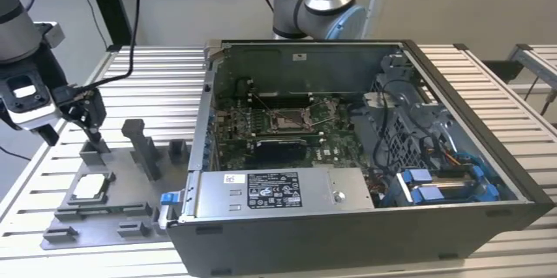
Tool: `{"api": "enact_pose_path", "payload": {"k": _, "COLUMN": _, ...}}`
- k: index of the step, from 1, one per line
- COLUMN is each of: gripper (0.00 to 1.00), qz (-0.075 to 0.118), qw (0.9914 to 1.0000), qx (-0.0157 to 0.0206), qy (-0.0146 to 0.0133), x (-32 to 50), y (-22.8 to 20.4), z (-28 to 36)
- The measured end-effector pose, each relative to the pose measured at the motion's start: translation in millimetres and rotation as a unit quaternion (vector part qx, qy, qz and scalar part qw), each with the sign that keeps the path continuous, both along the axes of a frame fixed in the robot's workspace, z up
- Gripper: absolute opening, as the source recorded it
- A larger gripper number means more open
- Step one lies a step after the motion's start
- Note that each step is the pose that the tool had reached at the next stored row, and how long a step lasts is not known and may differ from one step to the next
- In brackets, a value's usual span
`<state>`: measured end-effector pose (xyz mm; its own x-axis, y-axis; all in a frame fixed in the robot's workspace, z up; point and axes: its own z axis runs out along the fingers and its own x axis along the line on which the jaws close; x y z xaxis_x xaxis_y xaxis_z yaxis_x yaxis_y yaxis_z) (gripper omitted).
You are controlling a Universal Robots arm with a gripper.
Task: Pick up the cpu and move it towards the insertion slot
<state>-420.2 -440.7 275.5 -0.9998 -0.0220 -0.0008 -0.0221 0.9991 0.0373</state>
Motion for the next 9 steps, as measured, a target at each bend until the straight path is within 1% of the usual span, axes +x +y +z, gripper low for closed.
{"api": "enact_pose_path", "payload": {"k": 3, "gripper": 1.0, "qz": 0.0, "qw": 1.0, "qx": 0.0, "qy": 0.0, "x": 0.0, "y": -2.1, "z": -5.5}}
{"api": "enact_pose_path", "payload": {"k": 9, "gripper": 1.0, "qz": 0.0, "qw": 1.0, "qx": -0.0001, "qy": 0.0009, "x": 0.0, "y": -6.5, "z": -16.2}}
